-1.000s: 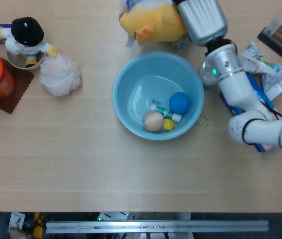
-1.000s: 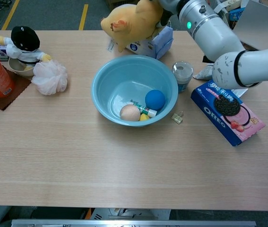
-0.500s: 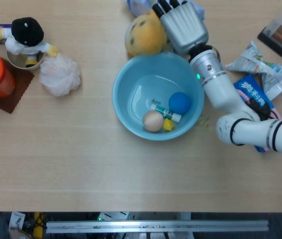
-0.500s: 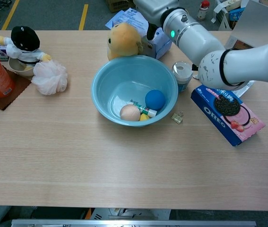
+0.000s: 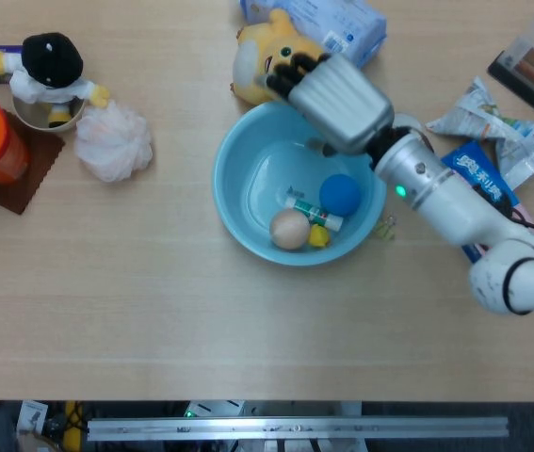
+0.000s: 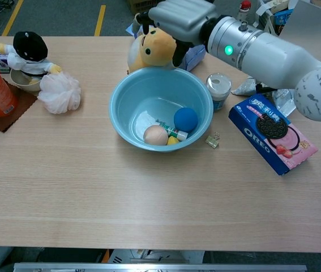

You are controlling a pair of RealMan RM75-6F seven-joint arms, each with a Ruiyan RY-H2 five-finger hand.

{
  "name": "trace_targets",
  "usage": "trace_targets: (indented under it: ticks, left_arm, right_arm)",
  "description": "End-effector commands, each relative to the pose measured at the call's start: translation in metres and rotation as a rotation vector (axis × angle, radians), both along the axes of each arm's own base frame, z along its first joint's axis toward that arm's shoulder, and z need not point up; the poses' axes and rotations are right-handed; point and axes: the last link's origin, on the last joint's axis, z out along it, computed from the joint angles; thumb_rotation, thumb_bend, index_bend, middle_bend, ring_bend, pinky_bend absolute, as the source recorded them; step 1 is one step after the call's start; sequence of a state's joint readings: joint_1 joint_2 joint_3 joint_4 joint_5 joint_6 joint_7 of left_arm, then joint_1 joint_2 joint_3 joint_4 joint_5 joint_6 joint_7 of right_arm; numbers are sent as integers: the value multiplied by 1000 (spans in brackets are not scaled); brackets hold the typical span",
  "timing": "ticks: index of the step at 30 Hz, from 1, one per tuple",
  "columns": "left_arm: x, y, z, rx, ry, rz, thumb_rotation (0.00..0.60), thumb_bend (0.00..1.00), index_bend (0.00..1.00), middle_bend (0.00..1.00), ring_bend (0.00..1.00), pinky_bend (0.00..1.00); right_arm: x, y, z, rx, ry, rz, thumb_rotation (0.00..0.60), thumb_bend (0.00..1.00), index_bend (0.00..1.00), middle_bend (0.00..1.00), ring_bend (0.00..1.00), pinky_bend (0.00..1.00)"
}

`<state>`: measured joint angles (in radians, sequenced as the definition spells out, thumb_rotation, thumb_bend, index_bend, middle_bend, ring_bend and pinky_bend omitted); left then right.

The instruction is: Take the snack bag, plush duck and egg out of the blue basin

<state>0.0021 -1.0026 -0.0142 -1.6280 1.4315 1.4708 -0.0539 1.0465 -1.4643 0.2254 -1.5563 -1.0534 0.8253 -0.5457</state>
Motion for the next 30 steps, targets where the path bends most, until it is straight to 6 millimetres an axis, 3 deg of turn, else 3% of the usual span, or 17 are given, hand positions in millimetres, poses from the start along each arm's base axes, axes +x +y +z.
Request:
trace_targets:
  ticks: [1,6,13,30]
  left_arm:
    - [0,-1,0,-1,0,3,600,302,0,65,17,65]
    - [-1,-2,0,-2,1,8,600,301,0,66,17,65]
    - [-3,-2,0,-6,1,15,600,300,0,66,17,65]
    - [-5,-2,-3,-22,-12,20,600,301,0,66,18,65]
  right_arm:
    - [-9,16,-8,77,34,18,600,74,288,347,303,555]
    - [-18,31,-25,146,89,38,600,9,309,364,326,583]
    - [-27,42,-48,187,129,28,600,0,309,364,326,583]
    - [-41,52,-74,239,198,-9,600,0,320,371,340,598]
